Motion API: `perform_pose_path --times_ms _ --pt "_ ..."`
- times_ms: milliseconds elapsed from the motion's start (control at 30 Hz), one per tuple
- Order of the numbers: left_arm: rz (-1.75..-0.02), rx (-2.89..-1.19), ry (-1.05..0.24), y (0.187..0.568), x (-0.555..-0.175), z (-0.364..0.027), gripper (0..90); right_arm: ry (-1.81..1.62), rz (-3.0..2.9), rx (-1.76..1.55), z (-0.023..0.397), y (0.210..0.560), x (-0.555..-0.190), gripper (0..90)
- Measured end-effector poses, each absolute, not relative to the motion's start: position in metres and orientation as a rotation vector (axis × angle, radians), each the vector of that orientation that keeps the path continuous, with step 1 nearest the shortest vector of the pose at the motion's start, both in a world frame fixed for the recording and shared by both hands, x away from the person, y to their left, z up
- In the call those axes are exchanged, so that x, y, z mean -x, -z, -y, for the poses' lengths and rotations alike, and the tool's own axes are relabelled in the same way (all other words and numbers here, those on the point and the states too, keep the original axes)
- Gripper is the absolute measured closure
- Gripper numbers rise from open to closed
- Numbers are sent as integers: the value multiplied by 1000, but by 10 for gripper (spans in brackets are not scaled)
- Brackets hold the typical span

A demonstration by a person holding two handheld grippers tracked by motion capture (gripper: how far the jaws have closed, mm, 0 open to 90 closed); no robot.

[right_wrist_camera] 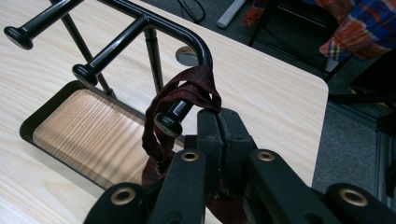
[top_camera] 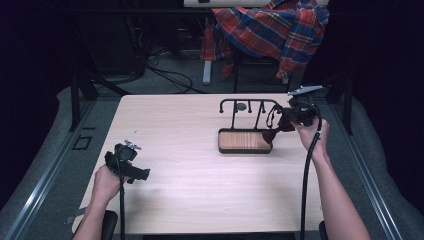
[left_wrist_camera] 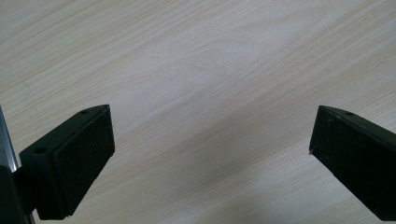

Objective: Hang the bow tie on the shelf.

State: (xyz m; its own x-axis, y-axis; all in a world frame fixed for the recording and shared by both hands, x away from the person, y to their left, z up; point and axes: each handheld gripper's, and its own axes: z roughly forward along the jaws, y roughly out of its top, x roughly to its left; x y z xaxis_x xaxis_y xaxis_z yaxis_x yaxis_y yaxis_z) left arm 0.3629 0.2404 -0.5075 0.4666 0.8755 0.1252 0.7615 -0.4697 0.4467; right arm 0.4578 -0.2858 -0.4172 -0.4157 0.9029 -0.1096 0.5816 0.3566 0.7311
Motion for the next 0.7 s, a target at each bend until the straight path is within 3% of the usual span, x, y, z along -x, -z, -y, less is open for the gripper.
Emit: perform_pose_path --times_ms 367,700 --pt "-1386 -2392 -485 507 -363 -240 1 -827 -2142 -1261 284 420 -459 861" --pt "-1385 -2394 -486 507 -363 -240 1 -855 -2156 -1279 287 422 -459 760"
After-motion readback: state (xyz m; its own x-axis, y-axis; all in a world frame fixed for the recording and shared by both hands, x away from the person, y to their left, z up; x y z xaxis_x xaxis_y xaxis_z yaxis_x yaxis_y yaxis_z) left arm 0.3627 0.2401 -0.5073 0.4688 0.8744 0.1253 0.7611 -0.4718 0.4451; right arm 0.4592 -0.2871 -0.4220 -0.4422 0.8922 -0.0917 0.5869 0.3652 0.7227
